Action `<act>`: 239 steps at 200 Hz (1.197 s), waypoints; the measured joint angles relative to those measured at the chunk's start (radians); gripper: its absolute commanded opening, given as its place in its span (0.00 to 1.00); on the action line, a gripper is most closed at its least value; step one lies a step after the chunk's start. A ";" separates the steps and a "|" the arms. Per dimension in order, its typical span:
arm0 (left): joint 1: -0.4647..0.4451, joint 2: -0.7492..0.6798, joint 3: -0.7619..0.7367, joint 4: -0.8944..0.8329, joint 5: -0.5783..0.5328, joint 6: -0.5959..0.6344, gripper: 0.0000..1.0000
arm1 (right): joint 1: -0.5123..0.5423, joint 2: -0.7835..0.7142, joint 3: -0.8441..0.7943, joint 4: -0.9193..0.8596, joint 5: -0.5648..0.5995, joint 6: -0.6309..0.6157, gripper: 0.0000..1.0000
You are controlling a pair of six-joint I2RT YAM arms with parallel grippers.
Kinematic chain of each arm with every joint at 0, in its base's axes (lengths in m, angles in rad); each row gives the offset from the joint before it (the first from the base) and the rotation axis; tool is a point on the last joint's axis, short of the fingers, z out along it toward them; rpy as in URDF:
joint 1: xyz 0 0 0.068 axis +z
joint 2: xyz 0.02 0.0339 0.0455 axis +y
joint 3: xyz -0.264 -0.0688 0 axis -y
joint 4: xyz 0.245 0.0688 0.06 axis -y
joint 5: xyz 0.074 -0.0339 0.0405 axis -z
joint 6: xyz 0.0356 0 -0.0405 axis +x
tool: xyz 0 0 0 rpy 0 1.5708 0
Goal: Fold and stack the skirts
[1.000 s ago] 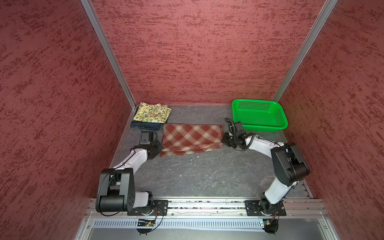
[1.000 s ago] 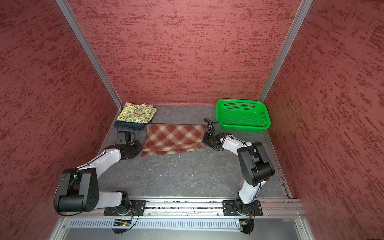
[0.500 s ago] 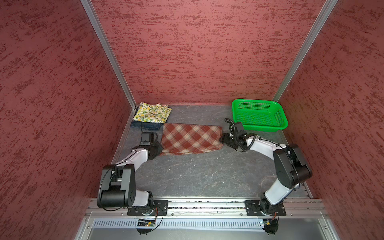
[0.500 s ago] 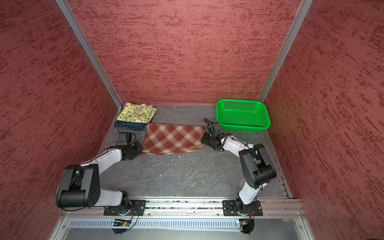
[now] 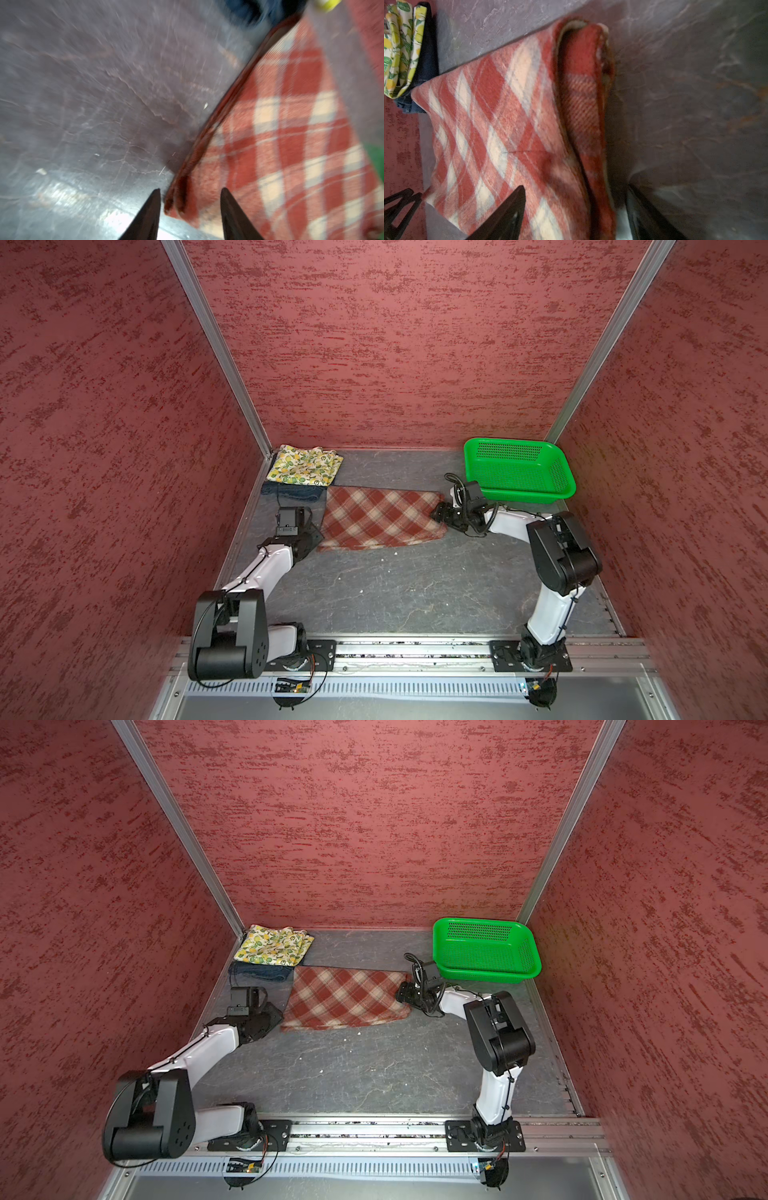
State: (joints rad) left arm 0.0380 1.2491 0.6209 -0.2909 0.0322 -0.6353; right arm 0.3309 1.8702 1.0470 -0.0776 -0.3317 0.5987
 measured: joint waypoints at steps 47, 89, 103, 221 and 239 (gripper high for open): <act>-0.011 0.124 0.156 -0.038 -0.024 0.027 0.69 | 0.000 0.072 0.027 0.086 -0.024 -0.039 0.26; -0.029 0.260 0.208 -0.047 -0.018 0.050 0.69 | -0.003 0.092 0.028 0.111 -0.023 -0.063 0.00; -0.034 0.286 0.218 -0.055 -0.014 0.056 0.69 | -0.003 0.076 0.015 0.100 -0.014 -0.084 0.00; -0.156 0.543 0.413 -0.069 -0.006 0.159 0.39 | -0.007 -0.189 -0.016 -0.228 0.179 -0.283 0.00; -0.176 0.560 0.428 -0.072 0.000 0.176 0.30 | -0.007 -0.212 0.020 -0.274 0.187 -0.299 0.00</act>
State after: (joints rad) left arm -0.1379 1.8088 1.0492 -0.3630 0.0319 -0.4591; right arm 0.3237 1.6581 1.0672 -0.3511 -0.1452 0.3000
